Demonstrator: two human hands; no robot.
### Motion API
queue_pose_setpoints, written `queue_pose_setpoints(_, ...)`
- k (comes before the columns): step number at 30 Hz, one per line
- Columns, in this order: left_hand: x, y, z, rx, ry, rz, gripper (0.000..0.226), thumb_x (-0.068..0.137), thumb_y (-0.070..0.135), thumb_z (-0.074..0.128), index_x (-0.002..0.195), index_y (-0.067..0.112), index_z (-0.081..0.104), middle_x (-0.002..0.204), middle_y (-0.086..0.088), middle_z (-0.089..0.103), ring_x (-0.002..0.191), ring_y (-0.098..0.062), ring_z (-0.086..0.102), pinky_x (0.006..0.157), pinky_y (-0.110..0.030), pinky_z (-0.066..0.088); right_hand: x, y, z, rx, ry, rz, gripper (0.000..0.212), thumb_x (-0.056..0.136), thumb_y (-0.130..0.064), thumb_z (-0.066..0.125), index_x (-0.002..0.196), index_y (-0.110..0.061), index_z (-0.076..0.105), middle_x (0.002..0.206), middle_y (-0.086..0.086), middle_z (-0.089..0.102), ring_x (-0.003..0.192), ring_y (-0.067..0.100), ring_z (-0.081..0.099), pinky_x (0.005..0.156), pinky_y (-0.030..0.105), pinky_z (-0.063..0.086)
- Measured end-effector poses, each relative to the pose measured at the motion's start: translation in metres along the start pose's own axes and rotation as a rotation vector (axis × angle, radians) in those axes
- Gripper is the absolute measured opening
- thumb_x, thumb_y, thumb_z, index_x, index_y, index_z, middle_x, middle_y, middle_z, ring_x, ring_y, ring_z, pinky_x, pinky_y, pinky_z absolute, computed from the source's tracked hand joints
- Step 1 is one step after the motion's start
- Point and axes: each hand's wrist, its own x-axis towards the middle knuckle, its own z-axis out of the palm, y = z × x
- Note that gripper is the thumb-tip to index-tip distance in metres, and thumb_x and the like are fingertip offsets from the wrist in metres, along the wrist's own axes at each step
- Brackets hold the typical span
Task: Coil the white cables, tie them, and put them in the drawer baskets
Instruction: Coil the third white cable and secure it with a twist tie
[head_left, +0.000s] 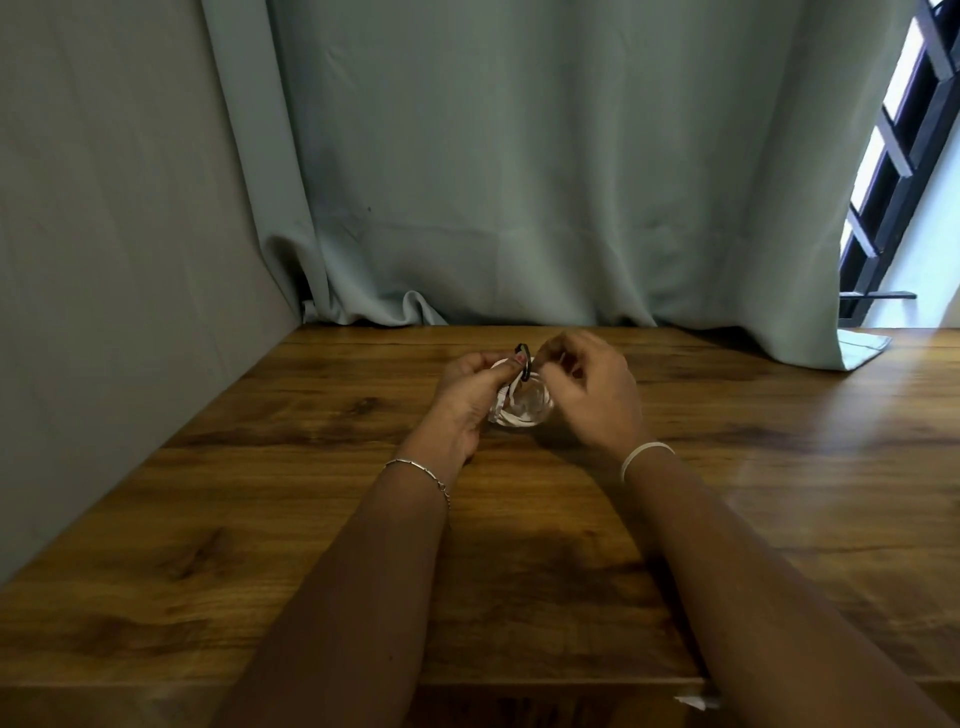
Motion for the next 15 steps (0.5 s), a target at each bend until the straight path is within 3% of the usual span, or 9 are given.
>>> queue_pose_setpoints(4, -0.005, 0.002, 0.004, 0.043, -0.082, 0.028, 0.009, 0.084, 0.005, 0.069, 0.093, 0.007, 0.068, 0.085, -0.01, 0.073, 0.07, -0.017, 0.069, 0.068, -0.03, 0.058, 0.01, 0.01, 0.002, 0.371, 0.058, 0.406, 0.017, 0.089, -0.024, 0.053, 0.091, -0.019, 0.069, 0.091, -0.002, 0.069, 0.089, 0.017, 0.066, 0.079, 0.032, 0.055)
queue_pose_setpoints(6, -0.006, 0.001, 0.005, 0.077, -0.135, 0.047, 0.011, 0.083, 0.005, 0.07, 0.094, 0.005, 0.067, 0.085, -0.01, 0.073, 0.071, -0.018, 0.069, 0.068, -0.029, 0.058, 0.013, 0.01, 0.0, 0.603, -0.005, 0.567, 0.02, 0.091, -0.027, 0.059, 0.086, -0.013, 0.072, 0.085, 0.004, 0.073, 0.082, 0.019, 0.069, 0.074, 0.027, 0.056)
queue_pose_setpoints(11, -0.008, 0.002, 0.003, 0.156, -0.194, 0.074, 0.018, 0.082, 0.001, 0.07, 0.099, 0.001, 0.066, 0.096, -0.016, 0.072, 0.081, -0.02, 0.069, 0.076, -0.03, 0.057, 0.013, 0.008, -0.014, 0.702, -0.163, 0.642, 0.005, 0.081, -0.011, 0.073, 0.085, -0.008, 0.073, 0.081, 0.01, 0.072, 0.079, 0.023, 0.067, 0.079, 0.037, 0.055)
queue_pose_setpoints(15, -0.01, 0.001, 0.003, 0.213, -0.204, 0.102, 0.027, 0.082, 0.001, 0.07, 0.107, -0.005, 0.063, 0.102, -0.02, 0.07, 0.083, -0.02, 0.067, 0.077, -0.028, 0.056, 0.013, 0.01, -0.018, 0.698, -0.218, 0.707, 0.002, 0.081, -0.01, 0.072, 0.081, -0.01, 0.07, 0.07, 0.005, 0.07, 0.065, 0.014, 0.066, 0.062, 0.028, 0.054)
